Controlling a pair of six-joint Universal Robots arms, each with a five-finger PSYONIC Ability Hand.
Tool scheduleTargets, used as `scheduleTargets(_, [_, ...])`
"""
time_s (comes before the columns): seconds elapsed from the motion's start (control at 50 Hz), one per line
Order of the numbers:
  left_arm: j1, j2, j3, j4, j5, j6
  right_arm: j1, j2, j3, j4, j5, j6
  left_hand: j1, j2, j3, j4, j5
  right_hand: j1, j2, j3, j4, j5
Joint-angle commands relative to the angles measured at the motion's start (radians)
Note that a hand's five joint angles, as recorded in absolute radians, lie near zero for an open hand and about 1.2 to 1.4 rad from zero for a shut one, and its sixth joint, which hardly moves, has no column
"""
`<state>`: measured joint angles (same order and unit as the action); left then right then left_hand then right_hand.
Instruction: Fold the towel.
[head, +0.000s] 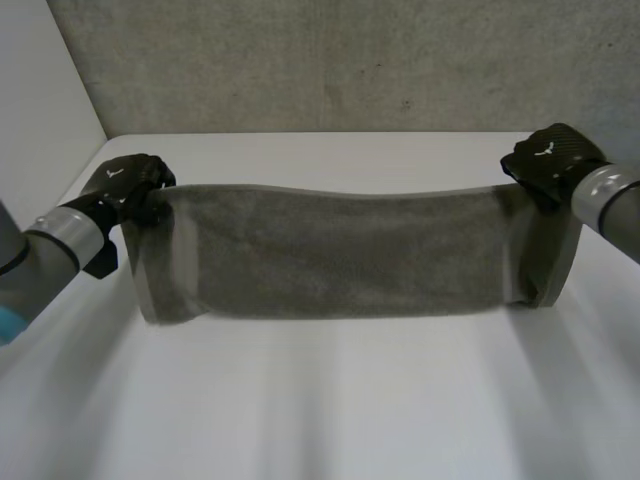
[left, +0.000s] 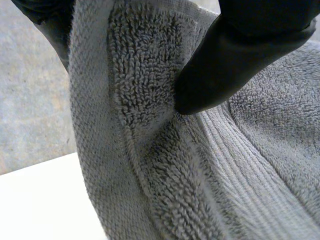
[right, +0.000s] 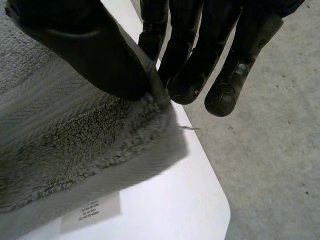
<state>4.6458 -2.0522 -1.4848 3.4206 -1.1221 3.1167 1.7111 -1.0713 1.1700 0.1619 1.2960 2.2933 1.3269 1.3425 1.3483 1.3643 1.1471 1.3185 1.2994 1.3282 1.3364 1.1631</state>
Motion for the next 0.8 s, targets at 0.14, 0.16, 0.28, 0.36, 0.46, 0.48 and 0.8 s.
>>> scheduleTargets(0.14, [-0.039,-0.227,0.265,-0.012,-0.076,0.013,0.055,0.260,-0.254,-0.113,0.074,0.000,0.069,0.054,0.048,0.032,0.075,0.078,0.097,0.068,0.060,0.059])
scheduleTargets(0.16, [-0.044,-0.244,0.287,-0.012,-0.079,0.013,0.061,0.284,-0.285,-0.117,0.080,0.002,0.069,0.054,0.048,0.032,0.075,0.078,0.097,0.068,0.060,0.059])
scheduleTargets(0.28, [-0.061,-0.287,0.342,-0.015,-0.081,0.014,0.085,0.366,-0.366,-0.117,0.086,0.000,0.069,0.054,0.048,0.032,0.075,0.078,0.097,0.068,0.060,0.059])
scheduleTargets(0.36, [-0.062,-0.295,0.348,-0.014,-0.082,0.013,0.102,0.386,-0.375,-0.133,0.109,-0.003,-0.253,-0.269,-0.275,-0.291,-0.248,-0.373,-0.354,-0.383,-0.391,-0.392])
scheduleTargets(0.46, [-0.064,-0.286,0.345,-0.046,-0.126,0.013,0.124,0.383,-0.340,-0.238,0.169,-0.002,-1.078,-1.094,-1.100,-1.116,-1.073,-1.144,-1.125,-1.154,-1.162,-1.163])
scheduleTargets(0.48, [-0.064,-0.286,0.345,-0.046,-0.127,0.013,0.124,0.383,-0.340,-0.239,0.169,-0.001,-1.078,-1.094,-1.100,-1.116,-1.073,-1.144,-1.125,-1.154,-1.162,-1.163])
scheduleTargets(0.8, [-0.062,0.015,0.156,-0.146,-0.154,0.003,0.125,0.013,-0.021,-0.291,0.181,0.141,-1.084,-1.100,-1.105,-1.121,-1.079,-1.144,-1.125,-1.154,-1.162,-1.163])
